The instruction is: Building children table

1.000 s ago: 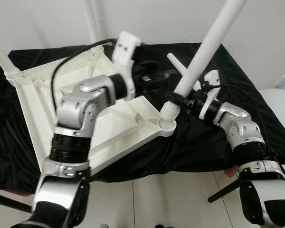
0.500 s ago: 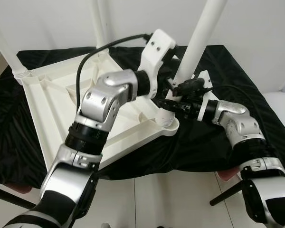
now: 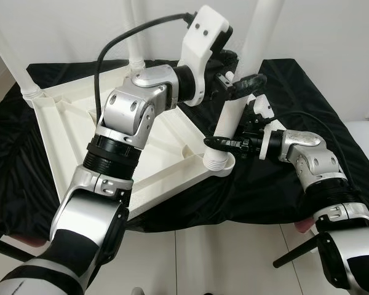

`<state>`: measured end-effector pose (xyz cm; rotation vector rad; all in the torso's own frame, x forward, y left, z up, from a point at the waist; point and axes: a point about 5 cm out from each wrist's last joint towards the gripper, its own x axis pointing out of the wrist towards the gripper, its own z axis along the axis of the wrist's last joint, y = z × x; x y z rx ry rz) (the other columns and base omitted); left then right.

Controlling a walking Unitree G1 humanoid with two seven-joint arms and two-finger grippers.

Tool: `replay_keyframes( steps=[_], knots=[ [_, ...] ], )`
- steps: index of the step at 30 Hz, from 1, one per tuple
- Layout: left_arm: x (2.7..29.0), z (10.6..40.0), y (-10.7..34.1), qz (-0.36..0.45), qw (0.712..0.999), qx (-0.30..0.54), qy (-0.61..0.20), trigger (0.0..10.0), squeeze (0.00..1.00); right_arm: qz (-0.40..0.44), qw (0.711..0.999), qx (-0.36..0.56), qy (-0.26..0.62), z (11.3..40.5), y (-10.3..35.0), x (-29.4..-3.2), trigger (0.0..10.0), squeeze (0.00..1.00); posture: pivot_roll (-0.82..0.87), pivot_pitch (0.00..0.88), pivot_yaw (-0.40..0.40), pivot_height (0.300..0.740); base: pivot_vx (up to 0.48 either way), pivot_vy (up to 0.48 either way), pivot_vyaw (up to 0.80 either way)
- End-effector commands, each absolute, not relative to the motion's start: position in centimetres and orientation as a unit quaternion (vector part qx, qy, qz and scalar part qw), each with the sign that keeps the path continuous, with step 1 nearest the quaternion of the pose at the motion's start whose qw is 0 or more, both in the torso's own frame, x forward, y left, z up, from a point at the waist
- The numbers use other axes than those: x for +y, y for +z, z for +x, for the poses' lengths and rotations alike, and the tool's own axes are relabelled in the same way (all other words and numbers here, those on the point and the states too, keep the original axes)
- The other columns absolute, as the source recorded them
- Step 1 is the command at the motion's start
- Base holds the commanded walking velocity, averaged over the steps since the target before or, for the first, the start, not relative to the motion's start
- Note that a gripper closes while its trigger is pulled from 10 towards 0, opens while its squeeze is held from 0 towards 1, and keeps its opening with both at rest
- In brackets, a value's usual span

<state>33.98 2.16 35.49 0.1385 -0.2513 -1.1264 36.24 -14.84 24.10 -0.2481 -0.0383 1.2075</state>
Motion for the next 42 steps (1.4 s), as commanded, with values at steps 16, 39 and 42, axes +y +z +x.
replay_keyframes(
  steps=[16, 39, 42],
  knots=[
    [1.4, 33.8, 37.0, -0.011, 0.811, -0.084, -0.579, 0.0, 0.0, -0.146, 0.807, -0.037, 0.571, 36.1, 24.9, -14.4, 10.0, 0.0, -0.05, 0.091, 0.032, 0.74, 0.0, 0.0, 0.0],
    [3.8, 35.4, 40.1, -0.01, 0.876, -0.136, -0.463, 10.0, 0.0, -0.072, 0.91, -0.131, 0.388, 37.7, 26.7, -13.3, 10.0, 0.0, -0.05, 0.079, 0.023, 0.74, 0.0, 0.0, 0.0],
    [4.1, 35.5, 40.3, -0.006, 0.88, -0.14, -0.454, 10.0, 0.0, -0.067, 0.917, -0.137, 0.368, 37.5, 26.7, -12.6, 10.0, 0.0, -0.05, 0.079, 0.021, 0.74, 0.0, 0.0, 0.0]
  ],
)
